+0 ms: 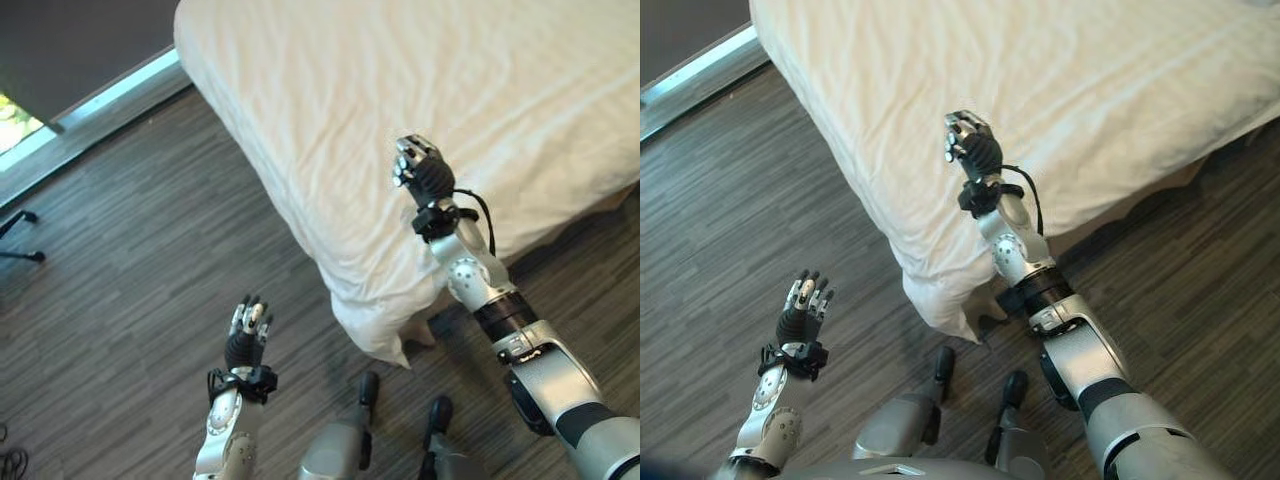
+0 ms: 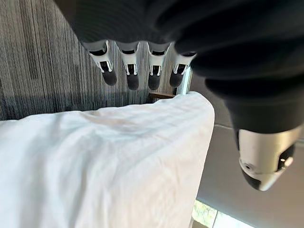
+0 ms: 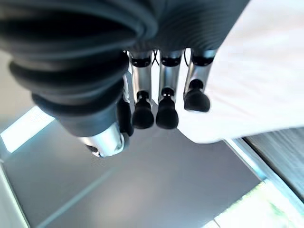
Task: Making the bed.
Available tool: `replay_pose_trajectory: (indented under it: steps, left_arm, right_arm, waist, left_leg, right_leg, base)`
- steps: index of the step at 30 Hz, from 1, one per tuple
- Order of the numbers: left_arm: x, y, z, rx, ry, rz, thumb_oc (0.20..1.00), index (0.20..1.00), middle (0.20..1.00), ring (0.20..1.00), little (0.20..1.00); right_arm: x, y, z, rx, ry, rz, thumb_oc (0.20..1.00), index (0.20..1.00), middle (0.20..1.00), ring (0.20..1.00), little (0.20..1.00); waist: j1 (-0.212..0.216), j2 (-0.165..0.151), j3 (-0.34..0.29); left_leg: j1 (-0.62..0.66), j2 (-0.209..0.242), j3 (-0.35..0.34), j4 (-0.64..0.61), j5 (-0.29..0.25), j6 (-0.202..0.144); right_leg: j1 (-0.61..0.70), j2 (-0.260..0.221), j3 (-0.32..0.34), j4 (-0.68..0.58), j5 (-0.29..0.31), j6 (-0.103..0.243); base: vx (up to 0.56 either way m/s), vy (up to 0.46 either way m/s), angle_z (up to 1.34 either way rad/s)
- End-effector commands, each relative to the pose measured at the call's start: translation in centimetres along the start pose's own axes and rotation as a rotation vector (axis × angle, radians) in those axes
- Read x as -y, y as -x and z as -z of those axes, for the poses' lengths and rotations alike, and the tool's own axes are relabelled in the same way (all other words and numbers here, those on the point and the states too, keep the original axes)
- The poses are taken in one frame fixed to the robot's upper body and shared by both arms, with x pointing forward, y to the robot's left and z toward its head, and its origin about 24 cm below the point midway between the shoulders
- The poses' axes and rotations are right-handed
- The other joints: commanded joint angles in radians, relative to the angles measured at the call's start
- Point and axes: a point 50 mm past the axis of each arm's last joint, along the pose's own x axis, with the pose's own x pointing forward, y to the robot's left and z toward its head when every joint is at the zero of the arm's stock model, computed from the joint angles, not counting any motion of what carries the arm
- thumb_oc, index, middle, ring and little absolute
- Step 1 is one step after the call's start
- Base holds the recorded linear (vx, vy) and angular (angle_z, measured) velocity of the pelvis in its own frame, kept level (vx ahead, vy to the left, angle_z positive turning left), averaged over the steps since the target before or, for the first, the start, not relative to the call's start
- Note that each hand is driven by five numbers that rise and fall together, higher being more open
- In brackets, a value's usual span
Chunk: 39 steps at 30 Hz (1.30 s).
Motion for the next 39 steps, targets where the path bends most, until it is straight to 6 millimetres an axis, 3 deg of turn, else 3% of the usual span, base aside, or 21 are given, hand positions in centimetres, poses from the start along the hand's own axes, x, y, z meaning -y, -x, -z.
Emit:
replay_pose_trajectory:
  steps: [1, 5, 6, 7, 9, 11, 12, 14, 15, 16, 17, 18, 23, 27, 30, 34, 39]
  left_arm:
    - [0.2, -1.1, -2.1, 0.083, 0.008, 0.042, 1.0, 1.0, 1.0, 1.0, 1.0]
    - [0.3, -1.2, -1.7, 0.069, 0.009, 0.046, 1.0, 1.0, 1.0, 1.0, 1.0]
    - [0.3, -1.2, -1.8, 0.069, 0.008, 0.047, 1.0, 1.0, 1.0, 1.0, 1.0]
    - [0.4, -1.4, -1.6, 0.06, 0.002, 0.047, 1.0, 1.0, 1.0, 1.0, 1.0]
    - [0.5, -1.5, -1.5, 0.056, 0.0, 0.046, 1.0, 1.0, 1.0, 1.0, 1.0]
    - [0.4, -1.5, -1.3, 0.047, -0.002, 0.039, 1.0, 1.0, 1.0, 1.0, 1.0]
    - [0.1, -1.5, -1.1, 0.04, -0.002, 0.029, 1.0, 1.0, 1.0, 1.0, 1.0]
    - [0.3, -1.6, -1.2, 0.042, 0.006, 0.029, 1.0, 1.0, 1.0, 1.0, 1.0]
    - [0.4, -1.7, -1.1, 0.04, 0.016, 0.022, 1.0, 1.0, 1.0, 1.0, 1.0]
    - [0.4, -1.8, -1.1, 0.041, 0.013, 0.022, 1.0, 1.0, 1.0, 1.0, 1.0]
    - [0.1, -1.6, -1.2, 0.043, 0.01, 0.02, 1.0, 1.0, 1.0, 1.0, 1.0]
    - [0.0, -1.5, -1.4, 0.056, 0.008, 0.019, 1.0, 1.0, 1.0, 1.0, 1.0]
    - [-0.7, -1.3, -2.0, 0.086, 0.009, -0.001, 1.0, 1.0, 1.0, 1.0, 1.0]
    - [-1.2, -1.2, -2.5, 0.109, 0.0, -0.017, 1.0, 1.0, 1.0, 1.0, 1.0]
    - [-1.7, -1.2, -3.2, 0.139, -0.009, -0.039, 1.0, 1.0, 1.0, 1.0, 1.0]
    - [-2.6, -0.9, -3.6, 0.16, -0.016, -0.081, 1.0, 1.0, 1.0, 1.0, 1.0]
    - [-4.2, -0.1, -4.4, 0.195, -0.084, -0.155, 1.0, 1.0, 1.0, 1.0, 1.0]
  right_arm:
    - [0.2, 0.1, -0.7, 0.04, -0.069, -0.028, 0.2, 0.2, 0.2, 0.2, 0.2]
    - [5.2, 1.7, 1.2, 0.033, -0.205, 0.235, 0.2, 0.2, 0.2, 0.2, 0.2]
    - [5.3, 1.7, 1.1, 0.034, -0.205, 0.236, 0.2, 0.2, 0.2, 0.2, 0.2]
    - [8.5, 3.5, 2.5, 0.031, -0.291, 0.43, 0.2, 0.2, 0.2, 0.2, 0.2]
    - [9.7, 4.5, 3.4, 0.012, -0.318, 0.501, 0.2, 0.2, 0.2, 0.2, 0.2]
    - [12.7, 7.2, 5.5, -0.051, -0.332, 0.664, 0.2, 0.2, 0.2, 0.2, 0.2]
    - [15.5, 10.5, 7.2, -0.11, -0.358, 0.839, 0.2, 0.2, 0.2, 0.2, 0.2]
    - [17.9, 14.0, 8.3, -0.154, -0.38, 1.0, 0.2, 0.2, 0.2, 0.2, 0.2]
    - [19.1, 17.9, 10.0, -0.181, -0.445, 1.148, 0.2, 0.2, 0.2, 0.2, 0.2]
    - [19.3, 20.1, 11.2, -0.235, -0.443, 1.205, 0.2, 0.2, 0.2, 0.2, 0.2]
    - [20.0, 27.1, 13.3, -0.371, -0.423, 1.364, 0.2, 0.2, 0.2, 0.2, 0.2]
    - [20.1, 31.2, 13.8, -0.402, -0.43, 1.465, 0.2, 0.2, 0.2, 0.2, 0.2]
    - [19.9, 37.6, 13.7, -0.458, -0.394, 1.593, 0.2, 0.2, 0.2, 0.2, 0.2]
    - [19.8, 39.6, 13.3, -0.434, -0.386, 1.633, 0.2, 0.2, 0.2, 0.2, 0.2]
    - [20.5, 39.3, 11.9, -0.34, -0.357, 1.6, 0.2, 0.2, 0.2, 0.2, 0.2]
    - [21.6, 36.9, 9.2, -0.2, -0.252, 1.491, 0.2, 0.2, 0.2, 0.2, 0.2]
    - [20.5, 31.4, 2.2, 0.081, 0.072, 1.241, 0.2, 0.2, 0.2, 0.2, 0.2]
  waist:
    - [0.008, -0.051, 0.008]
    - [0.021, -0.038, 0.017]
    - [0.021, -0.038, 0.017]
    - [0.023, -0.028, 0.02]
    - [0.025, -0.022, 0.021]
    - [0.025, -0.014, 0.023]
    - [0.024, -0.007, 0.026]
    - [0.021, -0.001, 0.028]
    - [0.012, 0.003, 0.03]
    - [0.006, 0.003, 0.031]
    - [-0.019, -0.001, 0.032]
    - [-0.04, -0.006, 0.032]
    - [-0.09, -0.025, 0.027]
    - [-0.115, -0.038, 0.019]
    - [-0.141, -0.053, 0.001]
    - [-0.156, -0.064, -0.022]
    - [-0.181, -0.071, -0.067]
  left_leg:
    - [0.043, -0.017, 0.011, 0.006, -0.006, -0.047]
    - [0.025, -0.023, -0.02, 0.006, 0.001, -0.047]
    - [0.025, -0.023, -0.02, 0.006, 0.001, -0.047]
    - [0.017, -0.027, -0.031, 0.006, 0.002, -0.047]
    - [0.016, -0.029, -0.038, 0.006, 0.003, -0.046]
    - [0.013, -0.032, -0.045, 0.006, 0.002, -0.045]
    - [0.018, -0.033, -0.048, 0.006, -0.005, -0.044]
    - [0.012, -0.036, -0.049, 0.006, -0.001, -0.042]
    - [0.013, -0.037, -0.046, 0.006, -0.003, -0.041]
    - [0.013, -0.037, -0.046, 0.006, -0.004, -0.04]
    - [0.015, -0.036, -0.04, 0.006, -0.009, -0.038]
    - [0.019, -0.034, -0.037, 0.006, -0.012, -0.037]
    - [0.033, -0.031, -0.022, 0.006, -0.021, -0.035]
    - [0.045, -0.028, -0.012, 0.006, -0.026, -0.036]
    - [0.07, -0.025, -0.003, 0.006, -0.034, -0.037]
    - [0.095, -0.023, 0.003, 0.006, -0.04, -0.038]
    - [0.147, -0.017, 0.011, 0.006, -0.053, -0.035]
  right_leg:
    - [0.008, -0.088, 0.043, 0.012, 0.036, 0.091]
    - [0.006, -0.089, 0.028, 0.012, 0.033, 0.089]
    - [0.006, -0.089, 0.027, 0.012, 0.033, 0.089]
    - [0.005, -0.091, 0.02, 0.012, 0.031, 0.09]
    - [0.005, -0.091, 0.016, 0.012, 0.029, 0.09]
    - [0.004, -0.092, 0.012, 0.012, 0.028, 0.091]
    - [0.008, -0.092, 0.01, 0.012, 0.023, 0.091]
    - [0.001, -0.094, 0.01, 0.012, 0.027, 0.093]
    - [-0.002, -0.095, 0.013, 0.012, 0.025, 0.095]
    - [-0.003, -0.095, 0.015, 0.012, 0.025, 0.095]
    - [-0.004, -0.095, 0.023, 0.012, 0.023, 0.097]
    - [-0.004, -0.095, 0.031, 0.012, 0.021, 0.098]
    - [-0.001, -0.094, 0.049, 0.012, 0.018, 0.097]
    - [0.006, -0.092, 0.06, 0.012, 0.015, 0.097]
    - [0.027, -0.09, 0.072, 0.012, 0.011, 0.095]
    - [0.053, -0.089, 0.075, 0.012, 0.006, 0.094]
    - [0.106, -0.086, 0.084, 0.019, -0.01, 0.091]
  base:
    - [-0.02, -0.015, 0.25]
    - [-0.02, -0.015, 0.22]
    - [0.0, 0.004, 0.23]
    - [0.01, 0.014, 0.26]
    - [0.01, 0.013, 0.12]
    - [0.02, 0.023, 0.05]
    - [0.02, 0.031, 0.08]
    - [0.01, 0.032, 0.11]
    - [0.02, 0.033, 0.07]
    - [0.05, 0.049, 0.07]
    - [0.06, 0.038, 0.1]
    - [0.06, 0.038, 0.09]
    - [0.02, 0.002, -0.01]
    - [0.02, -0.001, -0.09]
    - [0.03, -0.012, -0.31]
    - [0.03, -0.007, -0.17]
    - [0.05, 0.004, 0.06]
